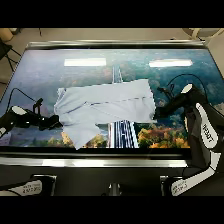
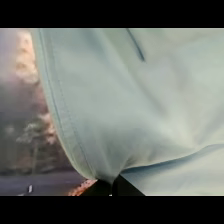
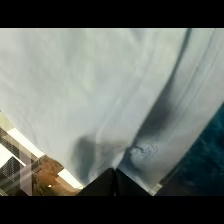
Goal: Fold the shirts.
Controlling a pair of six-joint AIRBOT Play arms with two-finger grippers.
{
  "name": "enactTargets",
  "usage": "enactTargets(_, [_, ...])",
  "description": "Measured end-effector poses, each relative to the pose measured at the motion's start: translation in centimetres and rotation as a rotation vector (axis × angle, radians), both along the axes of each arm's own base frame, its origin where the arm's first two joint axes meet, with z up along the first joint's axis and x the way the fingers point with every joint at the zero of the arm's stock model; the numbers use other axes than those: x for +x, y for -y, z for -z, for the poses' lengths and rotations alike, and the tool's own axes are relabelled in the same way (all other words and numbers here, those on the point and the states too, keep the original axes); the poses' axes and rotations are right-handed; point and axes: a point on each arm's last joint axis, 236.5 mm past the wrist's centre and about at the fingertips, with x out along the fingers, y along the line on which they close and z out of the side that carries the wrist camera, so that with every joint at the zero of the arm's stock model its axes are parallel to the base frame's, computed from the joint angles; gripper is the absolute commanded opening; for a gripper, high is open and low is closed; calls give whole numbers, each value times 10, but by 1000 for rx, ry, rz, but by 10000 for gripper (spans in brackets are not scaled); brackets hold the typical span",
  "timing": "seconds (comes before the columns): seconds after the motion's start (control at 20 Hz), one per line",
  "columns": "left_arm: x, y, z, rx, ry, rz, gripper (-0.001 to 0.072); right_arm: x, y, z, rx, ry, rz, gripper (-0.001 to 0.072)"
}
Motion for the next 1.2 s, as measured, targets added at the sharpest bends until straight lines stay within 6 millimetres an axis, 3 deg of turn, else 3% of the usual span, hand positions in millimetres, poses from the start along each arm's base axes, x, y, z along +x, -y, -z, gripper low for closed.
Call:
enactTargets(0.4, [-8,1,0,-1,-15,39,29,87,17,-37,-65,304,176,12])
enactTargets(0.6, [-9,1,1,1,-18,45,29,103,21,-32,-72,329,229,14])
enactTargets(0.8, [-10,1,1,0,-21,48,29,105,20,-21,-68,313,246,20])
enactTargets(0.85, [-10,1,1,0,-21,48,29,106,20,-20,-68,312,254,113])
enactTargets(0.9, [-10,1,1,0,-22,49,29,106,20,-19,-67,311,256,343])
enactTargets(0.95, [-11,2,0,-1,-24,50,29,106,20,-18,-66,309,256,445])
enactTargets(1.05, [-12,2,0,-5,-30,54,29,102,22,-22,-57,295,249,470])
enactTargets(1.2, [-14,3,0,-9,-35,58,29,90,43,-33,-43,254,263,489])
